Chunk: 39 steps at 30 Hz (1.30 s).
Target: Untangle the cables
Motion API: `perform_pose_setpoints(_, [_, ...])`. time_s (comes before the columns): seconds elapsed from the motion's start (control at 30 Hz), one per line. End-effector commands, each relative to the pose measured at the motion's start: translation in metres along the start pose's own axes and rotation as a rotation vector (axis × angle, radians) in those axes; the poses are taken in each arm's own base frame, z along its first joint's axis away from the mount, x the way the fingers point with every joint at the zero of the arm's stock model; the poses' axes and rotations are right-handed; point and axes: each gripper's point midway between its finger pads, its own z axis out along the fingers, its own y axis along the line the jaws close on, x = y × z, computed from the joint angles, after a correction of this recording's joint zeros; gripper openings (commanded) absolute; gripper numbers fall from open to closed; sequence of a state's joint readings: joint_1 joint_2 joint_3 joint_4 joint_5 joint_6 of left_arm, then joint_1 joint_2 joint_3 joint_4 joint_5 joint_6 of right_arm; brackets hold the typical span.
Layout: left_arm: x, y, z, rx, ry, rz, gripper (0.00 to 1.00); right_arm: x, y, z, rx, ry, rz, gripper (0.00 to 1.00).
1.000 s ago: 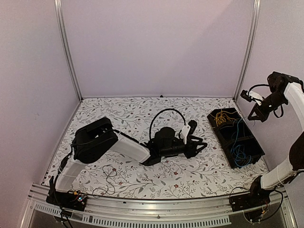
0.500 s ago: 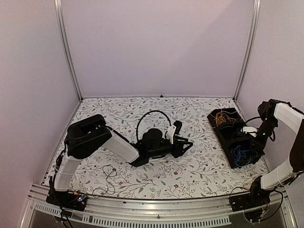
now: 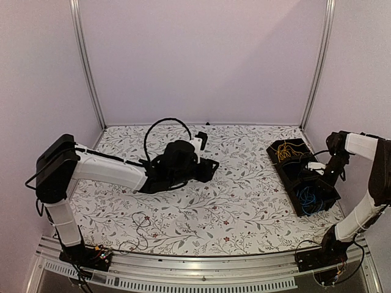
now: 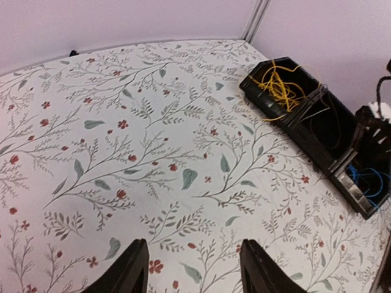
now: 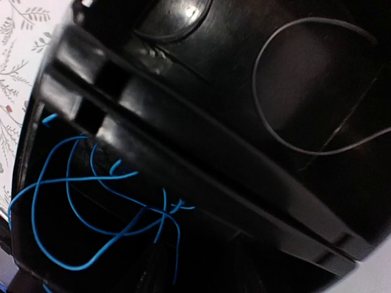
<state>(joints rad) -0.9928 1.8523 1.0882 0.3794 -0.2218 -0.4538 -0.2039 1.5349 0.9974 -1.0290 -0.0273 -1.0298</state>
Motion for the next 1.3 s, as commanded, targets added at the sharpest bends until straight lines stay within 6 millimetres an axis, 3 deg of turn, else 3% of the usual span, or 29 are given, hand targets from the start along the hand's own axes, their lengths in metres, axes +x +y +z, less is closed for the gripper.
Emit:
perform_pose_setpoints(0.0, [0.054,0.081,-0.048,-0.377,0.285,0.019,0.56,-0.015,-0.010,-0.064,0.107,-0.101,-0.045,0.50])
perform_pose_setpoints(0.07, [0.067,0.098,-0.071,-0.458,0.359,-0.010,0.57,-0.024,-0.011,-0.085,0.161,-0.156,-0.078,0.58])
perform_pose_setpoints(0.13, [0.082,0.111,-0.097,-0.530,0.435,-0.053,0.56,-0.034,-0.012,-0.098,0.208,-0.197,-0.091,0.60])
perform_pose_setpoints(0.3, [0.126,0.127,-0.160,-0.626,0.593,-0.229,0.50,-0.077,-0.003,-0.112,0.219,-0.332,-0.104,0.62])
perform_pose_setpoints(0.4, [0.142,0.128,-0.185,-0.633,0.645,-0.262,0.47,-0.108,0.012,-0.124,0.204,-0.438,-0.167,0.62])
perform_pose_setpoints(0.53, [0.153,0.135,-0.209,-0.664,0.709,-0.221,0.51,-0.151,0.049,-0.143,0.098,-0.589,-0.282,0.62])
perform_pose_setpoints(0.67, [0.154,0.139,-0.221,-0.681,0.766,-0.133,0.55,-0.175,0.079,-0.141,-0.009,-0.643,-0.349,0.62])
perform_pose_setpoints(0.8, [0.159,0.147,-0.222,-0.698,0.832,-0.013,0.56,-0.187,0.099,-0.120,-0.054,-0.616,-0.398,0.62])
perform_pose_setpoints(1.0, [0.170,0.146,-0.216,-0.654,0.925,0.100,0.48,-0.194,0.111,-0.107,-0.092,-0.605,-0.421,0.63])
perform_pose_setpoints(1.1, [0.168,0.142,-0.211,-0.619,0.930,0.127,0.37,-0.196,0.115,-0.104,-0.112,-0.604,-0.425,0.62])
perform_pose_setpoints(1.27, [0.161,0.128,-0.195,-0.531,0.918,0.155,0.06,-0.200,0.123,-0.098,-0.139,-0.611,-0.431,0.62])
